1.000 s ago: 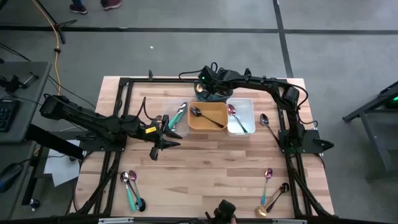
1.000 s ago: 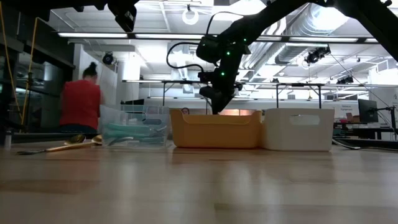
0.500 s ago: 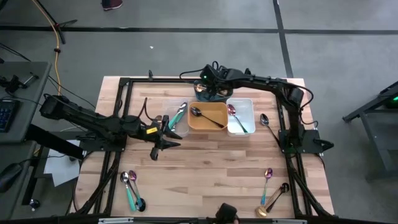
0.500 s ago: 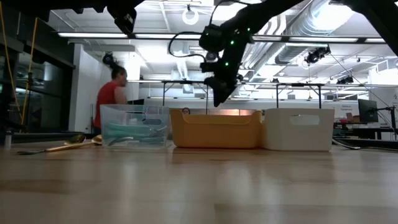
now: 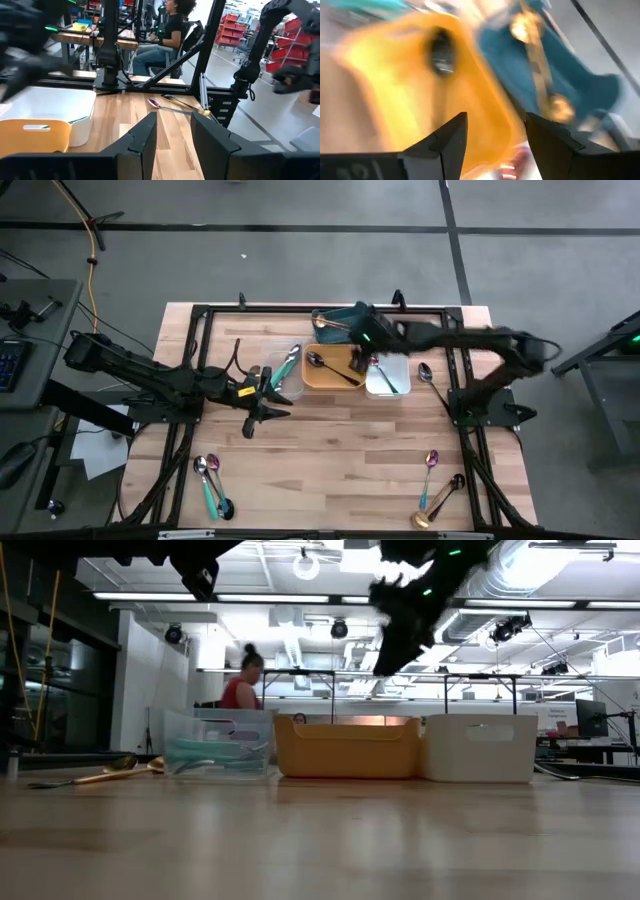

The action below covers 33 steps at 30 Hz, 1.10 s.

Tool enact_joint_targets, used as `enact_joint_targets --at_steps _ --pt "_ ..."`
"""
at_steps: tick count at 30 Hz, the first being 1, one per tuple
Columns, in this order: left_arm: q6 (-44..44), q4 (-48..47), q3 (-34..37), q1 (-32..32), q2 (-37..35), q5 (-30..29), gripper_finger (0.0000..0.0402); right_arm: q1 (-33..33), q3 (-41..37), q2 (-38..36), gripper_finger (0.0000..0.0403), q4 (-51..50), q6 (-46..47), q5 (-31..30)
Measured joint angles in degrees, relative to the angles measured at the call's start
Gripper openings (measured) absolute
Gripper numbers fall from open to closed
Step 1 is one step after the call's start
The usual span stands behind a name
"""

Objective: Sort silverware by color (type)
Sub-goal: Put the distorted-color spoon into the white bin

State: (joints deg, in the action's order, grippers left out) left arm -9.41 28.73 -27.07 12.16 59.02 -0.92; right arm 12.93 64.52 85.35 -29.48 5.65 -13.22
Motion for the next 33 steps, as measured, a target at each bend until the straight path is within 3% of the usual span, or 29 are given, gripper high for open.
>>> enact_joint_targets --at_steps 6,10,13,33 --pt "0.52 -0.20 -0.02 0.00 0.01 -5.06 0.0113 -13.47 -21.92 -12.41 0.0195 35.43 5.86 2.68" --pt "0.87 -0.40 -0.01 -0.14 0.35 -6.28 0.0113 -19.92 -31.15 -13.38 0.0195 59.58 1.91 2.50" --pt "1.57 -0.50 -0.02 -0.15 0.33 -6.28 0.0113 -22.45 -34.56 -12.70 0.0195 70.79 -2.20 2.40" --pt "-0.34 -0.19 -0.02 -0.13 0.33 -6.35 0.0113 -24.52 -35.37 -12.55 0.0195 72.62 4.85 2.32"
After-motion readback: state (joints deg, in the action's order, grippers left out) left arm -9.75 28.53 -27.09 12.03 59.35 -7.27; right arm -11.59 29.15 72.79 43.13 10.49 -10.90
